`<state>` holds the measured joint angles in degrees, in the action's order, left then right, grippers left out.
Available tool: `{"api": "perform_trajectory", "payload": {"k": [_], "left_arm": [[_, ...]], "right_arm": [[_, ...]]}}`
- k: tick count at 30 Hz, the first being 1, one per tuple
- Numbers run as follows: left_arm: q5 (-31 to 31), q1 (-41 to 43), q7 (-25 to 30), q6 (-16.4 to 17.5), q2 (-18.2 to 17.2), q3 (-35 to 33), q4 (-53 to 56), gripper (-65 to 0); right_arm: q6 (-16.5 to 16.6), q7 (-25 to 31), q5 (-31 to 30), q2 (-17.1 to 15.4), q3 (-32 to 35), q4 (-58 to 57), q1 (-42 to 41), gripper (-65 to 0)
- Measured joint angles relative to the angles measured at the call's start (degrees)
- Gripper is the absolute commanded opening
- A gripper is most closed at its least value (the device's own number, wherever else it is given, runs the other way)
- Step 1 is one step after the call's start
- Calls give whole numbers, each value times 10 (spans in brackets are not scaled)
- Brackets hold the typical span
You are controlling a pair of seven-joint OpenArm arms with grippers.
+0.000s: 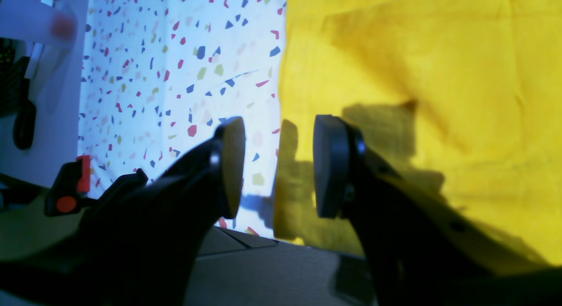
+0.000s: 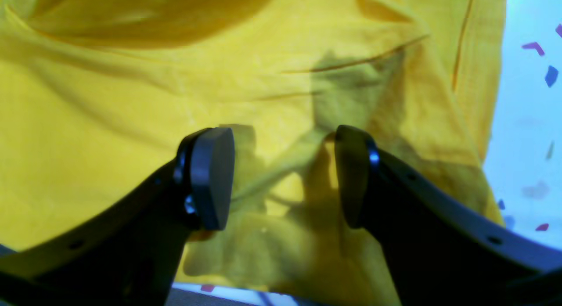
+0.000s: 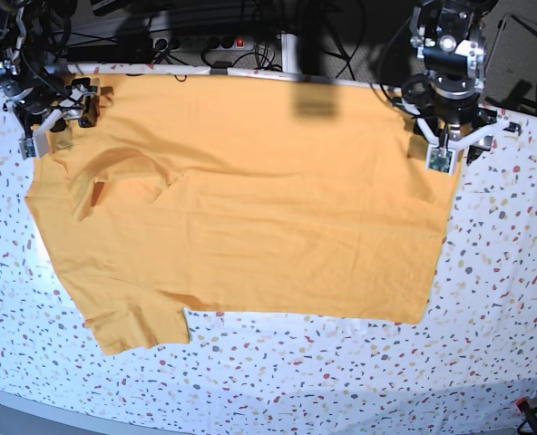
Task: Fold the T-shirt properly
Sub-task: 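Move both grippers outward to the shirt's side edges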
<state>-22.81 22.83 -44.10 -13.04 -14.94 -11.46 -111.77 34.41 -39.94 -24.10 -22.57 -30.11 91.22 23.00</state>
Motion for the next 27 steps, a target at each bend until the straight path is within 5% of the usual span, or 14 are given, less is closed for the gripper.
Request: {"api": "perform_trajectory", "payload": {"k": [6,9,12,20,23,27], "left_arm": [[-16,0,7,2,0,0,0,-405],[-90,-5,21,12,0,0,0,-405],[-87,-30,22,23,-3,0,0,-405],[-48,-147,21,32,-8,0,0,-405],[-13,-206,22,75,-8,-1,0,-405],[35,-279,56,89,-11,-2,0,-405]], "right_arm": [[-1,6,0,0,-14,0,0,-290],[-3,56,0,0,-26,0,0,-290],[-4,90,1,0,-38,10,-15,-290],[-4,56,1,0,-46,86,-98,-289],[-5,38,2,-1,-47,113,-132,-290],[-5,-22,-40,-31,-46,156,-156,-290]]}}
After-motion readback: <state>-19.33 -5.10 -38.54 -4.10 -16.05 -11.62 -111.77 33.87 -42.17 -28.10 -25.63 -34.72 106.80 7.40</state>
